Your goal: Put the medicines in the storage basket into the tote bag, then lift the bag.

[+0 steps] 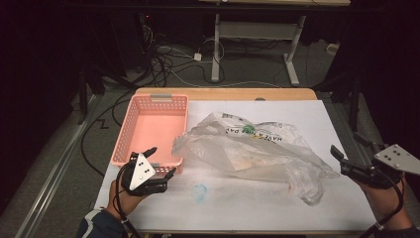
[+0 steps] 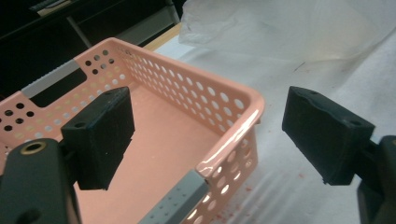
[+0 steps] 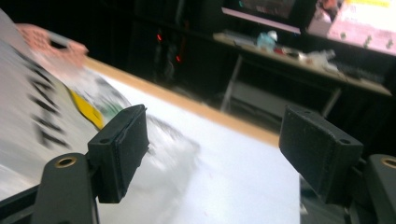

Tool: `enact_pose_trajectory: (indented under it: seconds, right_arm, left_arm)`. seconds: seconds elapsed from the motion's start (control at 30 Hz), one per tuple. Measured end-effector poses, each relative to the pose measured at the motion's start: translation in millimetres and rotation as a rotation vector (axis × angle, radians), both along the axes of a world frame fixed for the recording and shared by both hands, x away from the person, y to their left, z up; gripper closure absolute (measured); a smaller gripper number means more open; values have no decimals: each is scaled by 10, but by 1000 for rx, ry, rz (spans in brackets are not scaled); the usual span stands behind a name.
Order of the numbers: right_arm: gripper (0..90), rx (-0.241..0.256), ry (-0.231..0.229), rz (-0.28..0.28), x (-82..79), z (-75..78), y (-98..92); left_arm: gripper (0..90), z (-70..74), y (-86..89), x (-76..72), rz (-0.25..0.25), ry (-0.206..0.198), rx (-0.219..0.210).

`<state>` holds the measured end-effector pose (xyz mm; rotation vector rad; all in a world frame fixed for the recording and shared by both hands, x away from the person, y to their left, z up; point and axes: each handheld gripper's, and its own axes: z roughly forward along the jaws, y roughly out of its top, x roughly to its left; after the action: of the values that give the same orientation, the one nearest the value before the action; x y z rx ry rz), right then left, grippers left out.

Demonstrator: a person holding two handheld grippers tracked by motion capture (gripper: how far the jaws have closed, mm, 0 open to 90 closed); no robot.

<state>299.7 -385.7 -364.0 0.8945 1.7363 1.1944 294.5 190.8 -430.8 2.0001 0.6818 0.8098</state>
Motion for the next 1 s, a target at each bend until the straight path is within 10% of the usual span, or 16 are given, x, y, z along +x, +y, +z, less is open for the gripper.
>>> enact_pose_trajectory:
  seconds: [0.6, 1.0]
  right_arm:
    - [222, -76, 184, 54, -88, -860, 81]
    - [220, -95, 166, 101, -153, -851, 147]
  left_arm:
    - [161, -103, -109, -32, -24, 43, 17]
    - [161, -140, -147, -42, -33, 50, 47]
